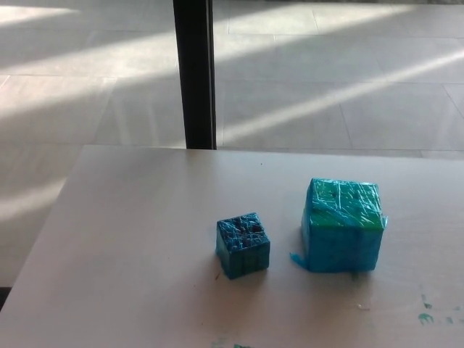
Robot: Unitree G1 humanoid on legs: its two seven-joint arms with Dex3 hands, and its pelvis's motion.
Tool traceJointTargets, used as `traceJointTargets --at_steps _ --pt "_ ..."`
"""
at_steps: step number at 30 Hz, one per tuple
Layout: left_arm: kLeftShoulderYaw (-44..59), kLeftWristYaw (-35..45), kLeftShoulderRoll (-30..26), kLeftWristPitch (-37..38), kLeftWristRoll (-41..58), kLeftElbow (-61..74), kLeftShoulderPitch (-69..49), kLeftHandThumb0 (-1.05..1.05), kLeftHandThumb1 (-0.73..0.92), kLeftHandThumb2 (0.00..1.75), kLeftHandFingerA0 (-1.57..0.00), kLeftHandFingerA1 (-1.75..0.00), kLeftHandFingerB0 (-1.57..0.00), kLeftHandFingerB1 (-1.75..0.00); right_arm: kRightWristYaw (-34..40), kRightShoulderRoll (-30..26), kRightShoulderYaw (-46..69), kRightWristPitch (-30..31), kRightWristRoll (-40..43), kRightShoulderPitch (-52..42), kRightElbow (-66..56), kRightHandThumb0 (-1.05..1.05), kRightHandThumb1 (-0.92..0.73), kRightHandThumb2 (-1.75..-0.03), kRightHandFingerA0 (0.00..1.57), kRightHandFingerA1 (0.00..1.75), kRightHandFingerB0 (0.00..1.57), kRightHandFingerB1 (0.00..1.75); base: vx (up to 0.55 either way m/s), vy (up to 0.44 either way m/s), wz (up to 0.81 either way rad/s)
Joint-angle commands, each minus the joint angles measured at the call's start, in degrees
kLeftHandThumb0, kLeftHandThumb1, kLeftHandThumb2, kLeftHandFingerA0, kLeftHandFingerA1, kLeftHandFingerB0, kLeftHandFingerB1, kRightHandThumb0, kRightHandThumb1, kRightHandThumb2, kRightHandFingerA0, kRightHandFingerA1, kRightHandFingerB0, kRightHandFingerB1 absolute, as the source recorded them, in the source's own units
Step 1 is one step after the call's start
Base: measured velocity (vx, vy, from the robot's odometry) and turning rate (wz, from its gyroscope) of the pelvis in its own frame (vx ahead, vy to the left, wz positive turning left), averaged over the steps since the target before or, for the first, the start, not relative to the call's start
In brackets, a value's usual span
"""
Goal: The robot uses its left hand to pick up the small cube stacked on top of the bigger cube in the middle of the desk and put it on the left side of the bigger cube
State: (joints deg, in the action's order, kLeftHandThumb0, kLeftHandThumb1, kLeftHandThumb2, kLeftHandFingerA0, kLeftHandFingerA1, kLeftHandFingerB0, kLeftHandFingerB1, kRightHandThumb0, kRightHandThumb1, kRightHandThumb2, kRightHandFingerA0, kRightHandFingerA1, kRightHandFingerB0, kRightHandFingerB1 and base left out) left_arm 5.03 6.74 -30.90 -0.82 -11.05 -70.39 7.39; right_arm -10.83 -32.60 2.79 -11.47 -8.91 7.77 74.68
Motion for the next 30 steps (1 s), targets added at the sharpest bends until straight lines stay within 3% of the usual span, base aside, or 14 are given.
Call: traceJointTargets --at_steps 1,30 --pt "-0.3 0.3 -1.3 -0.3 0.6 -0.2 -0.1 -0.41 -0.52 0.57 -1.25 -1.14 -1.35 -1.18 0.4 -1.3 0.3 0.1 0.0 -0.1 0.3 -0.52 -0.61 -0.59 0.67 0.75 0.61 0.51 0.00 0.000 0.00" --pt "0.2 0.1 -1.2 -1.0 2.3 0.3 -0.4 -0.40 -0.53 0.55 -1.25 -1.13 -1.35 -1.17 0.4 -1.3 0.2 0.1 0.0 0.0 0.3 -0.52 -0.61 -0.59 0.67 0.75 0.61 0.51 0.00 0.000 0.00"
